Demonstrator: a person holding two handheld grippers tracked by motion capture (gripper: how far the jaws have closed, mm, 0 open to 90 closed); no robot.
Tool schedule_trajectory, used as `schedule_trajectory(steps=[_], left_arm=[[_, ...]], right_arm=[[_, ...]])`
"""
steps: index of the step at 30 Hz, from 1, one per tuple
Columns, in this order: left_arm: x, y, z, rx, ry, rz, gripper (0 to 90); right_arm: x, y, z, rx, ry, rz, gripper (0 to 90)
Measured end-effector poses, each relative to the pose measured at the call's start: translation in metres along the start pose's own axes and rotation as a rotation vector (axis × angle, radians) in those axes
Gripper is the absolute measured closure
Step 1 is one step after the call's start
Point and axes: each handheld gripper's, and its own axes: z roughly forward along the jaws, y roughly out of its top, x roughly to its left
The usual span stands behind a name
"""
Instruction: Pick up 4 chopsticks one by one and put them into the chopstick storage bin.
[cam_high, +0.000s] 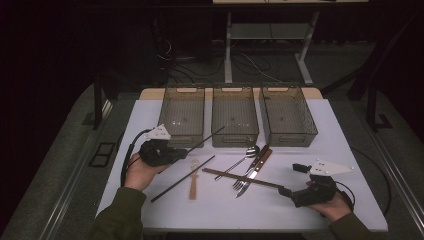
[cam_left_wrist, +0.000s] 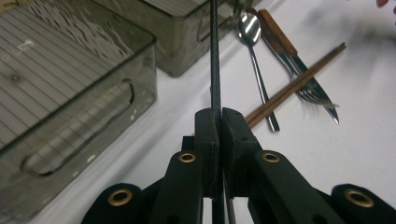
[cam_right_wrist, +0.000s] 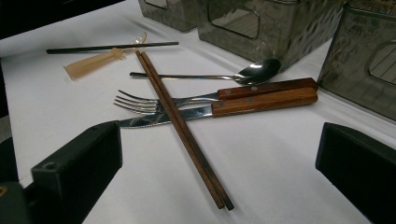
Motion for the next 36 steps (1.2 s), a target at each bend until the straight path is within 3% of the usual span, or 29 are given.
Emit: schedule_trajectory(steps=[18, 28, 36], left_arm=[[0.014, 0.033, 0.014, -0.023, 0.006, -0.017, 85.5], [0.035, 0.057, 0.015, -0.023, 0.043, -0.037, 85.5], [0.055, 0.060, 0.022, -0.009, 0.079, -0.072, 85.5]], right_arm=[[0.000, 0.000, 0.000, -0.006, -0.006, -0.006, 0.2], [0.000, 0.000, 0.000, -0.006, -0.008, 0.002, 0.2], [0.000, 0.000, 0.000, -0.009, -0.006, 0.001, 0.3]])
